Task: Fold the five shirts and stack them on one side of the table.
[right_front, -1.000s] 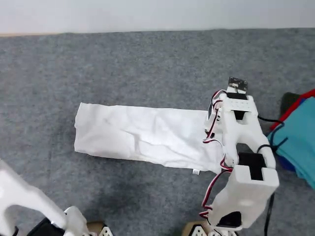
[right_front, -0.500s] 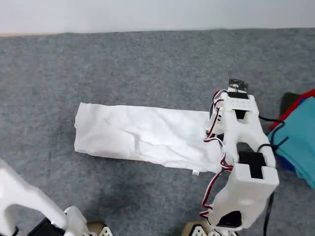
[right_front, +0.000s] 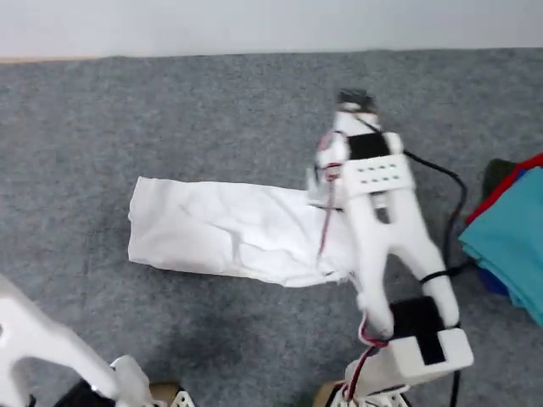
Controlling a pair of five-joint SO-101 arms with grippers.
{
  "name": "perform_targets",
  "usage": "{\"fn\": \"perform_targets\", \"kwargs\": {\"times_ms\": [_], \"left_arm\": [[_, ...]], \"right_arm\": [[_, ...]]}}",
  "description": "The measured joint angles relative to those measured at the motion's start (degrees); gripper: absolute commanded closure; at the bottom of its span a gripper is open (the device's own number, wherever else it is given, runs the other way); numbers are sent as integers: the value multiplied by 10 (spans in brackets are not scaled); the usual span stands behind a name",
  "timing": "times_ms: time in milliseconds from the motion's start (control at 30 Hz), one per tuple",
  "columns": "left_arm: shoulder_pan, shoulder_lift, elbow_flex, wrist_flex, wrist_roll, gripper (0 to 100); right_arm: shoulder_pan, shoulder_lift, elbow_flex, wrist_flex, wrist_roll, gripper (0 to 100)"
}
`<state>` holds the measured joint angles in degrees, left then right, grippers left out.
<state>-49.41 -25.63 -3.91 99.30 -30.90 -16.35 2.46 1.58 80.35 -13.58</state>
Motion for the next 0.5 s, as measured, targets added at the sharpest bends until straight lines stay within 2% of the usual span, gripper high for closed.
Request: {"fn": "perform_targets", "kwargs": {"times_ms": [233,500], "left_arm": [[39,-121,124,0,0,945],[65,-310,301,-1,0,945]], "right_arm": [[-123,14,-85,-32,0,989],[-235,179,-249,-62,0,989]]}}
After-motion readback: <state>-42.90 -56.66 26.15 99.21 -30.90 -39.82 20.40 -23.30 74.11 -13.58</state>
